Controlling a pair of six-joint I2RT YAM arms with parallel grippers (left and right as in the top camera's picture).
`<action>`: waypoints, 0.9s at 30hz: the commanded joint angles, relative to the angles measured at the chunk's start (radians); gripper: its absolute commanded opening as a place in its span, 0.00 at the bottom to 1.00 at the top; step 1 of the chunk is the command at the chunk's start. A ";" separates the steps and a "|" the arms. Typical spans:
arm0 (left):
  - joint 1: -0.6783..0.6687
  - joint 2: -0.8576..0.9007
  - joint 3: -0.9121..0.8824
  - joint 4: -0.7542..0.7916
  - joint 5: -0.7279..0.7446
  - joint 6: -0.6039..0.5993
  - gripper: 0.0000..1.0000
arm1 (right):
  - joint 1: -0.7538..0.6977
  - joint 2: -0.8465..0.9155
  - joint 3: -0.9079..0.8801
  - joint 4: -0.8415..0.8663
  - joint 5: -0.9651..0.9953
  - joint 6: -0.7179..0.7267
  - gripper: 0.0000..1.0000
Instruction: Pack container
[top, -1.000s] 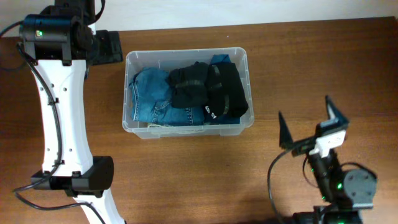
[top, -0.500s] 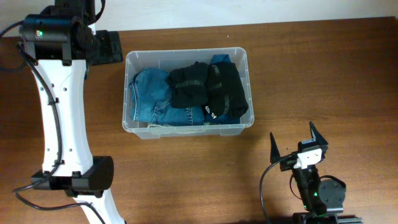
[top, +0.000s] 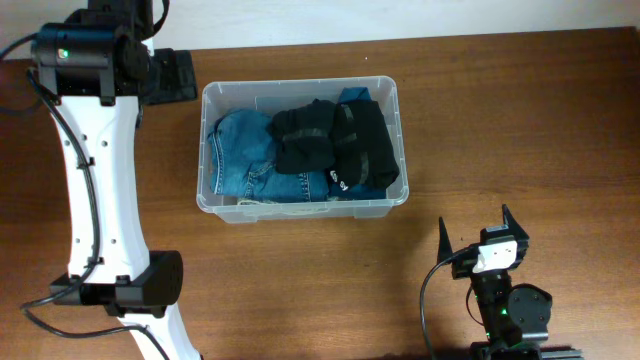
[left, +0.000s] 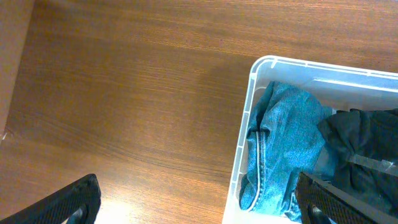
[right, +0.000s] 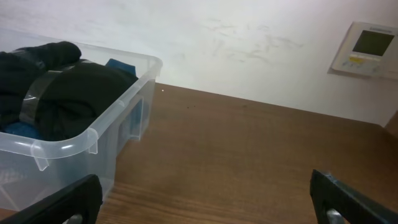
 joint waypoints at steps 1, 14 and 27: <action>0.007 -0.009 0.009 0.002 -0.007 0.006 1.00 | 0.003 -0.011 -0.005 -0.007 0.016 -0.006 0.98; 0.010 -0.008 0.009 0.002 -0.007 0.006 1.00 | 0.003 -0.011 -0.005 -0.008 0.016 -0.006 0.98; 0.007 -0.232 -0.156 0.306 -0.003 -0.086 1.00 | 0.003 -0.011 -0.005 -0.008 0.016 -0.006 0.98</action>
